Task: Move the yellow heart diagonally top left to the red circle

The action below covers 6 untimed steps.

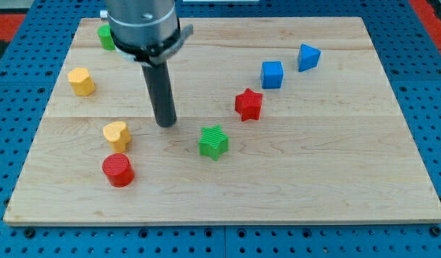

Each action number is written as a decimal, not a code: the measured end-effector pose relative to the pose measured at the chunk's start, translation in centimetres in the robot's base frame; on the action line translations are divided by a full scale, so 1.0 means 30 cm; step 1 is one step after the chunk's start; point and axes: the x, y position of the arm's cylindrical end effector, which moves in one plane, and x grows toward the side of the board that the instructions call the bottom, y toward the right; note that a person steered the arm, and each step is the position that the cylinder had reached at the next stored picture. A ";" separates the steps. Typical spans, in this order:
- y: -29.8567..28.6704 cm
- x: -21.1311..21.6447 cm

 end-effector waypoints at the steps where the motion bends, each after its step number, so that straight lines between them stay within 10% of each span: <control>1: -0.100 0.033; 3: -0.382 0.032; 6: -0.204 0.057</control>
